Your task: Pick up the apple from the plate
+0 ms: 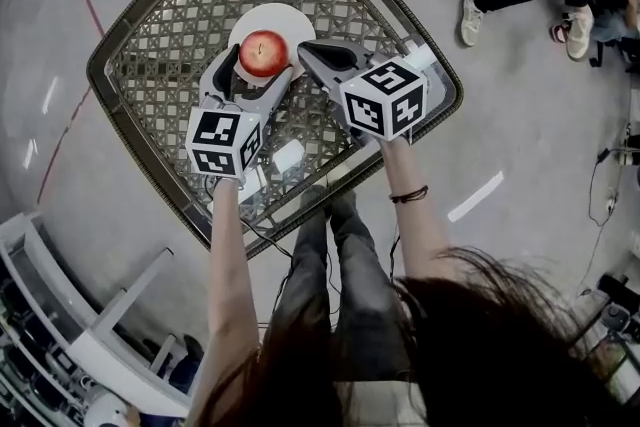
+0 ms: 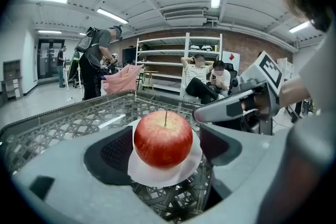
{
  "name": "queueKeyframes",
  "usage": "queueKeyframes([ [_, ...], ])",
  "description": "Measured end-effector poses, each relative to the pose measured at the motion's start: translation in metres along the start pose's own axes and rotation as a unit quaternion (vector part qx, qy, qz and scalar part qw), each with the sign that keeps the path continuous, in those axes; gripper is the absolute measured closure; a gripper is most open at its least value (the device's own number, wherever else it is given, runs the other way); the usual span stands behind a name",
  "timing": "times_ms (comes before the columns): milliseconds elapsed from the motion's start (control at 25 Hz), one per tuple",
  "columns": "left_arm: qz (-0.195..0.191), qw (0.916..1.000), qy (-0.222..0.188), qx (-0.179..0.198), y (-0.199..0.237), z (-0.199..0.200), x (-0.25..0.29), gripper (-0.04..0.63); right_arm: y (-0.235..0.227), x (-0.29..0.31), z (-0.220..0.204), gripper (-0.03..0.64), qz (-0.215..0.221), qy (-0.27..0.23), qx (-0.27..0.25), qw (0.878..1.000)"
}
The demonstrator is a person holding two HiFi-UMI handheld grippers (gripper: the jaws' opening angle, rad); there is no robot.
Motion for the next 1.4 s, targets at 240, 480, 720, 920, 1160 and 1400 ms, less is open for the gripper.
queueKeyframes([
  [240,-0.001,0.9999,-0.002,0.014,0.001,0.003,0.007,0.193,-0.002,-0.001,-0.004,0.607,-0.001,-0.004,0.002,1.0],
  [480,-0.003,0.9997,0.001,0.026,0.004,0.007,0.013,0.193,-0.003,-0.003,-0.002,0.607,-0.003,-0.012,0.004,1.0],
  [720,-0.007,0.9998,0.006,0.019,0.005,0.005,0.017,0.195,-0.002,-0.004,-0.002,0.607,-0.006,-0.015,0.003,1.0],
  [920,-0.006,0.9997,0.009,0.023,0.006,0.007,0.019,0.195,-0.003,-0.004,-0.002,0.607,-0.007,-0.018,0.006,1.0],
  [1160,-0.002,0.9998,0.01,0.019,0.006,0.006,0.019,0.195,-0.003,-0.004,-0.003,0.607,-0.008,-0.021,0.007,1.0],
  [1400,-0.003,0.9999,0.011,0.009,0.006,0.007,0.018,0.195,-0.003,-0.005,-0.002,0.607,-0.01,-0.021,0.008,1.0],
])
Point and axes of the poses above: the fingertips, and each gripper's own axes: x forward along the fingers, y to its left, z out of its top, the point moved 9 cm from there along -x, backward along the fingers, and after that the axes turned 6 degrees about y, right-handed, at the moved point
